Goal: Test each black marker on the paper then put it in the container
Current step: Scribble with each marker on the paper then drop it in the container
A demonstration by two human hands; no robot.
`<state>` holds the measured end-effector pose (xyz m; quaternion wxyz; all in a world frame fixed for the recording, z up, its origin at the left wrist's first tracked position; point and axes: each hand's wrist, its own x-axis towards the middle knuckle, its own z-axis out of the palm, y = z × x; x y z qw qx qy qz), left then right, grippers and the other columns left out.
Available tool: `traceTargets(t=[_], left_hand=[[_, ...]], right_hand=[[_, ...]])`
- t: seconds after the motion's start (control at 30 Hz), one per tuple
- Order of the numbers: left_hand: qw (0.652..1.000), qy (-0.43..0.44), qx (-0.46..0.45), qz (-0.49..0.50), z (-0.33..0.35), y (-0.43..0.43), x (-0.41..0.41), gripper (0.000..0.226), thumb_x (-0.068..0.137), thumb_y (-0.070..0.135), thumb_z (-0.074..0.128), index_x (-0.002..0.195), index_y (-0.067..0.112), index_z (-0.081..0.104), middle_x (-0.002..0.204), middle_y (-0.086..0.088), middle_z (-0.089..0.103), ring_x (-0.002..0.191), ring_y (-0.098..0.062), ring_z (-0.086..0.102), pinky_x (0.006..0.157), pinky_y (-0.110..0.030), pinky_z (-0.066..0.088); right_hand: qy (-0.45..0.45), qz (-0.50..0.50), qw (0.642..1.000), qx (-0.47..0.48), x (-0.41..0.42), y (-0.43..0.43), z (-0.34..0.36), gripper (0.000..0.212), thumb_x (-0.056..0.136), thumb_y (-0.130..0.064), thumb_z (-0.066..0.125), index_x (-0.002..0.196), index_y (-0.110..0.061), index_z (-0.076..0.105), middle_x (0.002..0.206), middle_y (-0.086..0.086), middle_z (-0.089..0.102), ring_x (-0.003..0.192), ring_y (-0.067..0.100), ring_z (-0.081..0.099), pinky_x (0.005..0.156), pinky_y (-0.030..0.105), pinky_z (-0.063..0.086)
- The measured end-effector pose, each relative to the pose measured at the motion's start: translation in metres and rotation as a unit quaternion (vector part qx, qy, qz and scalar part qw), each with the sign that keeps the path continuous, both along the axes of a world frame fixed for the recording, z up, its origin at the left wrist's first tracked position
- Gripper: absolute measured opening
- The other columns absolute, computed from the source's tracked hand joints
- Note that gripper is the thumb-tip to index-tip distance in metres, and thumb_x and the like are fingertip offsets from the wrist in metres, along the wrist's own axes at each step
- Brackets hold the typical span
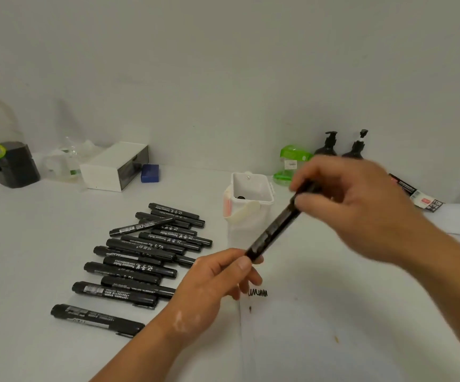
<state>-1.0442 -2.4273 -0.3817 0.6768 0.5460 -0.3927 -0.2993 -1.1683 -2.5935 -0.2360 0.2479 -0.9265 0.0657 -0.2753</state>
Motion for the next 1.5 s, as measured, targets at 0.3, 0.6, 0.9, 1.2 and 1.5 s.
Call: traceTargets(t=[0.3,0.6,0.9,1.2,1.5], left_hand=[[0.983,-0.068,0.095,0.142,-0.003,0.0,0.007,0.009,0.091,0.027,0.069,0.089,0.033,0.076,0.075,0.004,0.072,0.064,-0.002,0.059,0.062,-0.015,0.046],[0.967,-0.144,0.114,0.176,-0.004,0.0,0.006,0.007,0.087,0.025,0.073,0.082,0.029,0.076,0.07,0.013,0.067,0.062,0.003,0.056,0.058,-0.009,0.042],[0.966,-0.148,0.113,0.177,-0.003,0.0,0.006,0.006,0.086,0.026,0.073,0.082,0.03,0.075,0.069,0.014,0.067,0.06,0.003,0.055,0.057,-0.009,0.042],[0.966,-0.158,0.118,0.165,-0.004,0.0,0.005,0.007,0.088,0.025,0.072,0.083,0.028,0.075,0.065,0.014,0.064,0.057,0.0,0.053,0.055,-0.011,0.043],[0.959,-0.183,0.134,0.172,-0.006,0.001,0.01,0.007,0.088,0.025,0.072,0.083,0.029,0.075,0.065,0.013,0.064,0.056,0.0,0.052,0.055,-0.013,0.044]], right_hand=[[0.06,-0.13,0.973,-0.179,0.064,-0.031,0.058,0.005,0.087,-0.034,0.068,0.087,-0.038,0.067,0.083,-0.016,0.067,0.068,0.001,0.059,0.056,0.016,0.038],[0.223,-0.1,0.949,-0.2,0.111,-0.022,-0.003,0.018,0.092,-0.023,0.055,0.097,-0.028,0.072,0.099,0.001,0.071,0.086,0.024,0.066,0.078,0.039,0.06],[0.286,-0.069,0.92,-0.257,0.116,-0.02,-0.03,0.041,0.106,-0.033,0.031,0.083,-0.017,0.061,0.084,0.003,0.058,0.082,0.027,0.054,0.073,0.039,0.047],[0.237,-0.069,0.937,-0.246,0.108,-0.017,-0.024,0.046,0.107,-0.049,0.03,0.08,-0.026,0.059,0.072,-0.007,0.05,0.084,0.025,0.054,0.074,0.039,0.042],[0.063,-0.108,0.991,-0.047,0.009,-0.026,-0.077,0.026,0.092,-0.057,0.054,0.075,-0.039,0.063,0.064,-0.018,0.062,0.07,-0.006,0.058,0.055,0.012,0.032]])
